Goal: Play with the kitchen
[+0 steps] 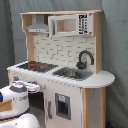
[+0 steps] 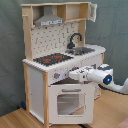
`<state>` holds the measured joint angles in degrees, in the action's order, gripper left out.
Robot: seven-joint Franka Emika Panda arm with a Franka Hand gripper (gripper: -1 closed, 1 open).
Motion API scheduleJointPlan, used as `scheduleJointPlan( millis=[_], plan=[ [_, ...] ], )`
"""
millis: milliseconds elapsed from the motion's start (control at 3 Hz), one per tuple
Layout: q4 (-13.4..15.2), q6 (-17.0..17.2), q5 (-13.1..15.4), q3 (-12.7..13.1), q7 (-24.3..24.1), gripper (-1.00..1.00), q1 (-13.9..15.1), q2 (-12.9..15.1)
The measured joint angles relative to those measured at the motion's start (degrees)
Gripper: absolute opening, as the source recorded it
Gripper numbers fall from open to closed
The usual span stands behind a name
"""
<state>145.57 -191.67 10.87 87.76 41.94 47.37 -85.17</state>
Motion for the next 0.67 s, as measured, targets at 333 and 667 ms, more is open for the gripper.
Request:
scheduleJointPlan(
  millis=[333,667],
  plan=[
    [0.0,0.0,0.0,0.0,0.0,-1.00,0.0,0.0],
    [0.9,0.0,-0.2,0.0,-10.9,-1.00,-0.3,0.3]
  ],
)
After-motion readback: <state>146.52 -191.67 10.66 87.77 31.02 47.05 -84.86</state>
